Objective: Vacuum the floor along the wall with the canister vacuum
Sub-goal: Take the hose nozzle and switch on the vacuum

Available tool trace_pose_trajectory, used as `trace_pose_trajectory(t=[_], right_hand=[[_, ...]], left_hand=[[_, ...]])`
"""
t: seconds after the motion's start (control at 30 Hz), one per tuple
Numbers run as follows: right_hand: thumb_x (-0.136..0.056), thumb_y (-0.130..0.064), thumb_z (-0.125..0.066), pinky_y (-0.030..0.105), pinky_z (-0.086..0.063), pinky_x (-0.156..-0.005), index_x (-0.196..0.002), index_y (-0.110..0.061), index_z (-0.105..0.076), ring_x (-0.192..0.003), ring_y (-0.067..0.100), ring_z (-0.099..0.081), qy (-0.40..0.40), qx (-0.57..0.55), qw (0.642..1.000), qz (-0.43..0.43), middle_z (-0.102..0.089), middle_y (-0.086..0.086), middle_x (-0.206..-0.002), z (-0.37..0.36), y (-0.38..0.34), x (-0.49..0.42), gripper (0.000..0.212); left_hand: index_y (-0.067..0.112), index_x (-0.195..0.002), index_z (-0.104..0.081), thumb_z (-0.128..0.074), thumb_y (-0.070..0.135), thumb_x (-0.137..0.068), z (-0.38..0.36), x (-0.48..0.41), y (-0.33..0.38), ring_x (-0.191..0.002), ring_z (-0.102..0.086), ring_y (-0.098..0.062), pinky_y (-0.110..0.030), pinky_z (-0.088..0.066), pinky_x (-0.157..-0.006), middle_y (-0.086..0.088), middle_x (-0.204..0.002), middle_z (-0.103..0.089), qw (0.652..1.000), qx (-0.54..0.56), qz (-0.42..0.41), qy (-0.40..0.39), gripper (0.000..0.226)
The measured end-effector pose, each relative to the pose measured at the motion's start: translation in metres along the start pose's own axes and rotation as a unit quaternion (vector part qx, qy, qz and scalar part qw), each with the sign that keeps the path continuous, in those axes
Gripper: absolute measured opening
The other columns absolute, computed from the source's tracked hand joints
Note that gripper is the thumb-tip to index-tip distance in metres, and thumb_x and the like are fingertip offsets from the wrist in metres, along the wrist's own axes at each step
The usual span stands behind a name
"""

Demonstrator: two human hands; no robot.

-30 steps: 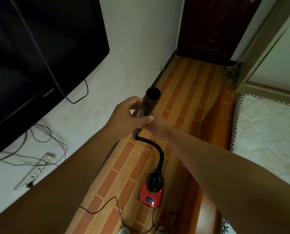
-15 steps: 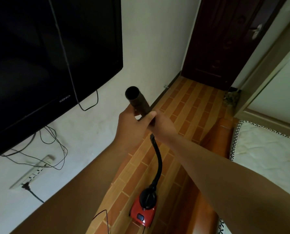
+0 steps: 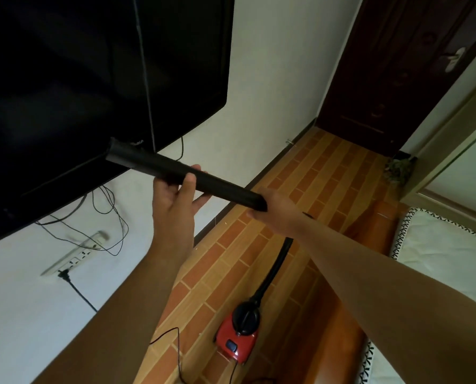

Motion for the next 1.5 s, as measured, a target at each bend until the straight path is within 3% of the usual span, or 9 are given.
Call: trace_pose_trajectory(t=[0.13,0.27,0.47,0.63,0.77,0.9,1.07,1.3,1.5], right_hand=[[-0.097,-0.040,-0.066,0.032,-0.058,-0.078,-0.112,-0.024,-0.052,-0.085,0.014,-0.062,0.013,0.109,0.994,0.027,-0.058,-0.002,-0.097,-0.035,-0.014,0.006,0.026],[-0.099,-0.034,-0.064,0.035,-0.055,-0.087,-0.121,-0.018,-0.051,-0.094,0.019,-0.059,-0.034,0.149,0.986,0.069,-0.057,0.002,-0.106,-0.078,-0.023,0.020,0.030],[-0.094,-0.026,-0.070,0.016,-0.043,-0.057,-0.104,-0.027,-0.055,-0.068,0.004,-0.060,-0.196,0.107,0.974,0.044,-0.061,-0.007,-0.085,-0.114,-0.016,0.023,0.018],[-0.094,-0.034,-0.067,0.021,-0.043,-0.062,-0.089,-0.032,-0.046,-0.067,0.004,-0.057,-0.268,0.172,0.945,0.078,-0.057,-0.008,-0.080,-0.154,-0.024,0.017,0.022],[-0.099,-0.039,-0.063,0.029,-0.045,-0.072,-0.105,-0.022,-0.047,-0.079,0.014,-0.059,-0.275,0.193,0.935,0.113,-0.054,-0.008,-0.085,-0.192,-0.051,0.025,0.024],[-0.102,-0.042,-0.059,0.030,-0.046,-0.071,-0.104,-0.017,-0.044,-0.079,0.019,-0.059,-0.268,0.206,0.934,0.113,-0.057,-0.001,-0.090,-0.232,-0.080,0.036,0.029],[-0.101,-0.043,-0.059,0.033,-0.054,-0.071,-0.104,-0.017,-0.043,-0.080,0.020,-0.064,-0.306,0.181,0.930,0.094,-0.060,0.001,-0.093,-0.288,-0.107,0.050,0.030],[-0.096,-0.052,-0.060,0.040,-0.052,-0.080,-0.111,-0.021,-0.044,-0.087,0.021,-0.059,-0.355,0.194,0.912,0.073,-0.055,-0.001,-0.098,-0.345,-0.102,0.056,0.037],[-0.098,-0.047,-0.061,0.044,-0.047,-0.095,-0.119,-0.019,-0.054,-0.106,0.028,-0.061,-0.222,0.293,0.923,0.117,-0.063,0.002,-0.110,-0.383,-0.054,0.043,0.036]], left_hand=[[0.022,-0.128,-0.049,-0.058,0.015,-0.102,0.029,0.014,-0.018,-0.117,-0.066,-0.017,-0.052,-0.058,-0.093,-0.008,-0.127,-0.064,0.993,0.021,0.031,0.108,0.028],[0.014,-0.126,-0.050,-0.057,0.021,-0.103,0.062,0.027,-0.038,-0.115,-0.068,-0.025,-0.049,-0.061,-0.087,-0.010,-0.121,-0.064,0.984,0.039,0.089,0.149,0.025],[0.008,-0.122,-0.052,-0.051,0.023,-0.106,0.133,0.051,-0.058,-0.117,-0.065,-0.038,-0.053,-0.060,-0.086,-0.018,-0.117,-0.065,0.965,0.080,0.116,0.219,0.022],[0.010,-0.113,-0.051,-0.050,0.027,-0.106,0.185,0.077,-0.079,-0.095,-0.073,-0.032,-0.063,-0.054,-0.093,-0.012,-0.105,-0.068,0.938,0.111,0.143,0.297,0.018],[0.008,-0.120,-0.054,-0.057,0.034,-0.103,0.221,0.087,-0.097,-0.110,-0.070,-0.036,-0.058,-0.058,-0.089,-0.015,-0.108,-0.066,0.921,0.107,0.205,0.313,0.031],[0.002,-0.131,-0.053,-0.057,0.030,-0.102,0.249,0.090,-0.115,-0.113,-0.069,-0.031,-0.057,-0.058,-0.091,-0.016,-0.123,-0.067,0.919,0.102,0.266,0.273,0.041],[0.008,-0.126,-0.053,-0.050,0.024,-0.106,0.272,0.088,-0.141,-0.114,-0.067,-0.033,-0.057,-0.057,-0.092,-0.016,-0.124,-0.065,0.904,0.120,0.318,0.260,0.027],[0.012,-0.123,-0.052,-0.050,0.024,-0.106,0.326,0.091,-0.181,-0.116,-0.066,-0.038,-0.062,-0.055,-0.092,-0.015,-0.117,-0.067,0.879,0.156,0.343,0.294,0.021],[0.009,-0.122,-0.050,-0.052,0.022,-0.105,0.367,0.092,-0.232,-0.111,-0.069,-0.041,-0.065,-0.054,-0.093,-0.024,-0.128,-0.061,0.856,0.217,0.348,0.314,0.021]])
Point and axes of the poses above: each hand's wrist, its own x-axis away from the middle knuckle, its own z-axis out of the back of the hand, y = z × x, the point moved 1 cm from there along -x, towards the middle knuckle
